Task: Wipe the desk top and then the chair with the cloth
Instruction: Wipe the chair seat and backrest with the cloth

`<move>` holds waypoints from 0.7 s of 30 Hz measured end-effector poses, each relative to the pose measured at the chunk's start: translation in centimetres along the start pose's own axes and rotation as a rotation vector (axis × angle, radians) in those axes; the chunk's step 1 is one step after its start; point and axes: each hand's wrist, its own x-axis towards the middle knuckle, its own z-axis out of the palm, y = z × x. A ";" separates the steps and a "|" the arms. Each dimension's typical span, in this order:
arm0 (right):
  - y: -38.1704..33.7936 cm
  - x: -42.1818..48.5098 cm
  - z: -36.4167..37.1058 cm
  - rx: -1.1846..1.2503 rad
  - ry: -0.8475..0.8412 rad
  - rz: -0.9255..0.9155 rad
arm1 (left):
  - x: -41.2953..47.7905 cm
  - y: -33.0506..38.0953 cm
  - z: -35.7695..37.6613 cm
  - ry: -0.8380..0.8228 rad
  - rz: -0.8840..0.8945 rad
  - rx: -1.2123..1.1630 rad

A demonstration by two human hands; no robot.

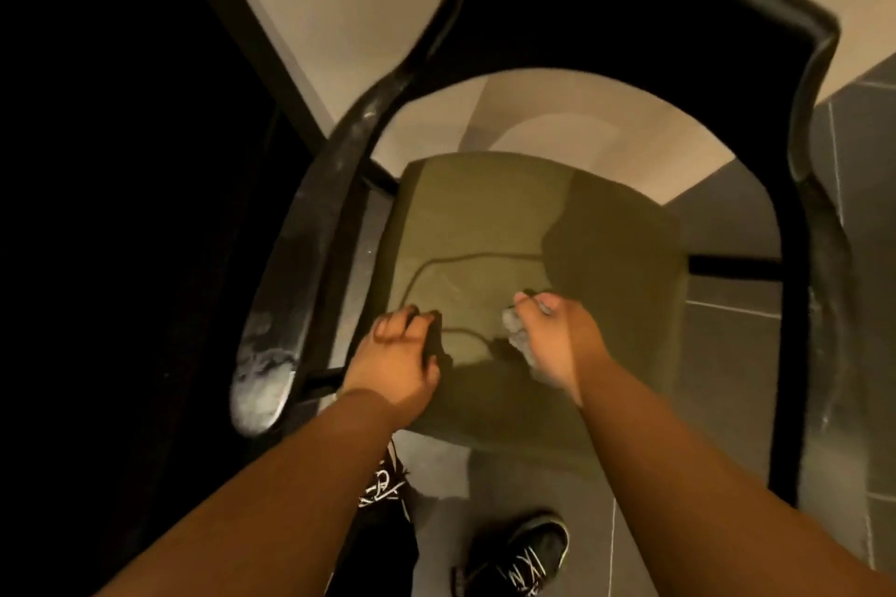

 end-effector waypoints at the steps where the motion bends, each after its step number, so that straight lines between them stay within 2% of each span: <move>1: -1.1 -1.1 0.2 0.055 -0.065 0.019 | -1.4 -0.2 -0.5 0.012 -0.021 -0.042; 3: -3.1 -3.3 0.5 0.249 -0.195 0.088 | -4.0 -0.6 -0.8 0.050 -0.027 -0.102; 4: -3.8 -4.3 0.7 0.256 -0.196 0.077 | -5.2 -0.8 -1.2 0.050 -0.024 -0.126; 8: -7.4 -8.2 2.6 0.060 -0.152 -0.049 | -10.0 -1.7 -3.6 0.072 -0.103 -0.197; 10: -8.9 -10.3 4.2 0.116 -0.263 -0.045 | -12.9 -2.1 -4.6 0.078 -0.154 -0.207; 14: -11.3 -14.4 6.7 0.031 -0.482 -0.132 | -18.1 -2.9 -5.6 0.111 -0.291 -0.255; 17: -12.6 -16.8 7.9 -0.060 -0.458 -0.337 | -20.3 -3.4 -6.9 0.250 -0.482 -0.379; 21: -13.3 -17.8 10.2 -0.218 -0.303 -0.599 | -20.3 -4.7 -8.8 0.464 -0.640 -0.508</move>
